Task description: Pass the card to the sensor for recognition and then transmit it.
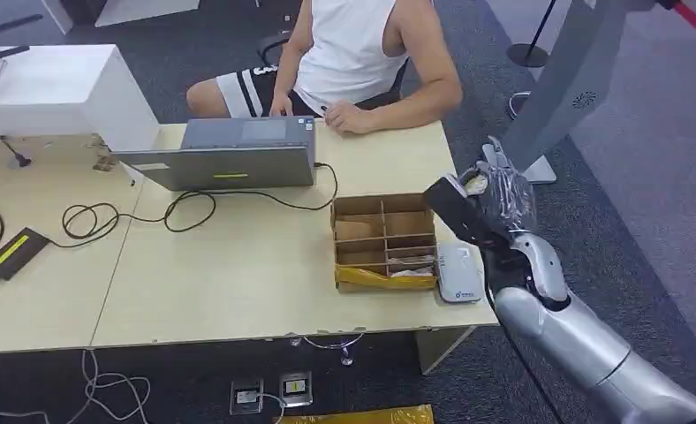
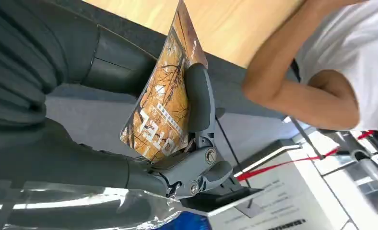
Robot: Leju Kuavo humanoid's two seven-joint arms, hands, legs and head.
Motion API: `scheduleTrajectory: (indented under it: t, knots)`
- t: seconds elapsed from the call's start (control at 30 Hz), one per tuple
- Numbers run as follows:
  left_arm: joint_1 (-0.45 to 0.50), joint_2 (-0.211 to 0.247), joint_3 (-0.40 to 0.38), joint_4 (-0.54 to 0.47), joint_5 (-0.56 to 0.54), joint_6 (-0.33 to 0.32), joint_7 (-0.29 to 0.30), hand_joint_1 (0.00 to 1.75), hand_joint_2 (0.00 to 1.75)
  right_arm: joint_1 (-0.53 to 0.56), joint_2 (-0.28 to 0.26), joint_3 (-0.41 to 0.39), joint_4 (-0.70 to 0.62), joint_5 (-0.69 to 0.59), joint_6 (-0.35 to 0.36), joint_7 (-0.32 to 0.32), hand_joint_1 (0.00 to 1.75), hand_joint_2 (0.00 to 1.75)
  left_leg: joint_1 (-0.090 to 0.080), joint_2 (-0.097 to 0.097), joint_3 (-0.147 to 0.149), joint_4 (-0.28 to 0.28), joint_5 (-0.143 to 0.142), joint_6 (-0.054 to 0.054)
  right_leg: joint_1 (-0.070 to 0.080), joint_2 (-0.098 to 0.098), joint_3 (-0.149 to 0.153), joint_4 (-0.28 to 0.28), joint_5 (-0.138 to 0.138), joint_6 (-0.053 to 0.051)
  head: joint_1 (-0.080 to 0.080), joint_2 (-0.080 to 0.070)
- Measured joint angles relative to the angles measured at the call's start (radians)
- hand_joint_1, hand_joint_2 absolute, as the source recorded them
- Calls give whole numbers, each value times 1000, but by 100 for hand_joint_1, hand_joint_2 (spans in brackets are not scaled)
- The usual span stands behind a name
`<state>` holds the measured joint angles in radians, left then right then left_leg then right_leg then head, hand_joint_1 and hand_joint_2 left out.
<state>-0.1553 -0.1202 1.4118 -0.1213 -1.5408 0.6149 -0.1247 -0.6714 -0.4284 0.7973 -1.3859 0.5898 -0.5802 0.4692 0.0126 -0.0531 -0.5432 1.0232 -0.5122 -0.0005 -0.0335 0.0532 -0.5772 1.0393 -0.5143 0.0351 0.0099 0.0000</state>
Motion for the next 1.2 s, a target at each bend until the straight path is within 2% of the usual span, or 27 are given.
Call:
scheduleTrajectory:
  t: [0.27, 0.57, 0.7, 0.93, 1.2]
  knots:
    - [1, 0, 0, 0, -21, -1, -1, 0, 0, 126, -50, -80, 0, -6, -13, 10, 175, 175, 0, 1, 0, 0, 0, 0, 0, 0, 0, 0, 0, 0, 0, 0]
    - [-2, 0, 1, 1, -26, -7, -1, 0, 0, 172, -69, -127, 2, -3, -6, 6, 175, 175, 0, 1, 0, 0, 0, 0, 0, 0, 0, 0, 0, 0, 0, 0]
    - [-6, 0, 1, 1, -28, -8, 0, 0, 0, 179, -69, -130, 7, 16, 24, 5, 175, 175, 0, 1, 0, 0, 0, 0, 0, 0, 0, 0, 0, 0, 0, 0]
    - [-11, 0, 1, 1, -30, -11, 2, 0, 0, 180, -62, -126, 33, 71, 133, 7, 175, 175, 0, 1, 0, 0, 0, 0, 0, 0, 0, 0, 0, 0, 0, 0]
    - [-14, 0, 1, 1, -30, -11, 3, 0, 0, 180, -48, -119, 66, 80, 145, 7, 175, 175, 0, 1, 0, 0, 0, 0, 0, 0, 0, 0, 0, 0, 0, 0]
